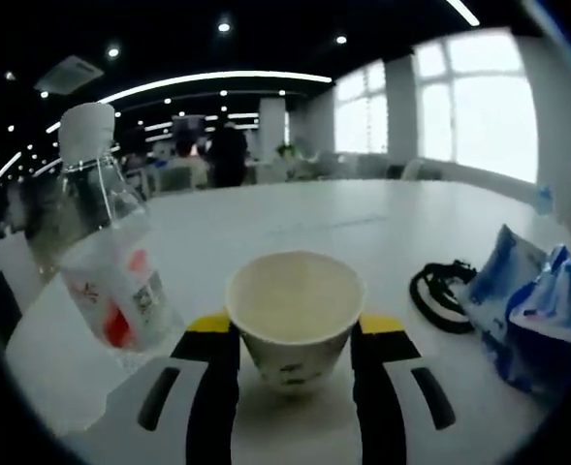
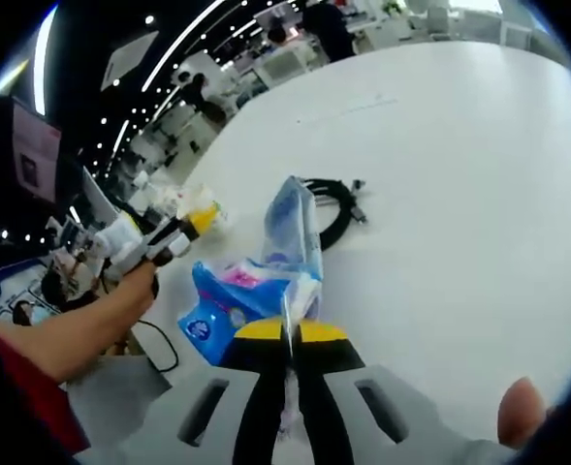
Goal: Arrange the tabletop items into an orderly group along one side of the table until the central work area is clear of visible clutter.
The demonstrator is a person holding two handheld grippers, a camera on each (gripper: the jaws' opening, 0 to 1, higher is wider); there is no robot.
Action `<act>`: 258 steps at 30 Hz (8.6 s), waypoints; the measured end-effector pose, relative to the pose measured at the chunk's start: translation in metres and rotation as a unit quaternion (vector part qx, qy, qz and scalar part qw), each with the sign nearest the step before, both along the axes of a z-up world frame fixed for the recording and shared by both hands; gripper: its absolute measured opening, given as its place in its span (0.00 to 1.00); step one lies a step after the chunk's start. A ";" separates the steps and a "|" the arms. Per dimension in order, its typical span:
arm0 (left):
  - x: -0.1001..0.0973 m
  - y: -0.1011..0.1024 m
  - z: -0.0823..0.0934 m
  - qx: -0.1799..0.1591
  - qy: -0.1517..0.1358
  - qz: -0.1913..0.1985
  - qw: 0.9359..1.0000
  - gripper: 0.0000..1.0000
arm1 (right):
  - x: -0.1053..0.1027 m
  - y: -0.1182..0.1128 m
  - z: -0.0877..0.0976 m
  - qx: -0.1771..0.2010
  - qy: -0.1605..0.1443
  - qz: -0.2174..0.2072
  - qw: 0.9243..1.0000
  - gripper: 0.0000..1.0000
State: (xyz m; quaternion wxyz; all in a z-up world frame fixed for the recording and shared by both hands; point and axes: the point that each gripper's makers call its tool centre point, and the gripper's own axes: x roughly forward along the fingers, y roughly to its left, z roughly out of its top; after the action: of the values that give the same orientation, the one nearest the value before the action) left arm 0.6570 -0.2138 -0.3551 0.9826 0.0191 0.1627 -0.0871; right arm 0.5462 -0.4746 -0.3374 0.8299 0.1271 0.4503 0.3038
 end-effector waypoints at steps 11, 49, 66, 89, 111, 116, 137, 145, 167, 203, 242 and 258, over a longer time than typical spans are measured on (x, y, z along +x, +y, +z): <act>0.000 0.002 -0.003 -0.002 0.006 -0.004 1.000 0.44 | -0.001 -0.001 0.000 0.002 0.000 -0.001 1.000 0.03; -0.073 -0.013 0.068 -0.052 0.011 -0.007 0.999 0.60 | -0.015 0.001 -0.012 0.015 0.021 -0.011 1.000 0.04; -0.104 -0.057 0.106 -0.052 -0.021 -0.076 0.996 0.56 | -0.051 0.022 -0.026 -0.005 0.062 0.038 0.997 0.07; -0.122 -0.080 0.121 -0.033 -0.048 -0.126 0.990 0.53 | -0.037 -0.003 -0.018 -0.024 0.014 -0.013 1.000 0.41; -0.146 -0.099 0.131 -0.008 -0.058 -0.172 0.983 0.53 | 0.055 -0.022 0.070 -0.129 -0.191 -0.037 0.972 0.43; -0.146 -0.098 0.130 -0.001 -0.059 -0.175 0.983 0.54 | 0.075 -0.007 0.063 -0.137 -0.192 -0.027 0.971 0.42; -0.115 -0.103 0.112 -0.001 -0.030 -0.176 0.984 0.53 | 0.134 0.013 -0.019 -0.164 -0.111 -0.009 0.980 0.39; -0.074 -0.128 0.095 -0.012 -0.004 -0.182 0.983 0.52 | 0.137 0.012 -0.036 -0.168 -0.096 -0.002 0.981 0.39; 0.022 -0.151 -0.013 0.008 0.114 -0.119 0.986 0.41 | 0.144 0.019 -0.044 -0.155 -0.100 0.003 0.983 0.36; 0.031 -0.151 -0.039 0.032 0.150 -0.089 0.984 0.12 | 0.145 0.026 -0.062 -0.158 -0.089 -0.006 0.983 0.14; 0.004 -0.271 -0.003 0.034 0.147 -0.199 0.968 0.06 | 0.115 -0.088 -0.025 -0.161 -0.093 -0.069 0.980 0.11; -0.005 -0.280 -0.035 0.056 0.190 -0.206 0.958 0.07 | 0.108 -0.095 -0.055 -0.172 -0.066 -0.052 0.981 0.12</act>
State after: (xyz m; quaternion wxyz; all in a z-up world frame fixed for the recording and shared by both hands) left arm 0.6524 -0.4935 -0.3897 0.8920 0.0899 0.3431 -0.2803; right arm 0.6542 -0.5697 -0.3919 0.8820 -0.0148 0.4327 0.1858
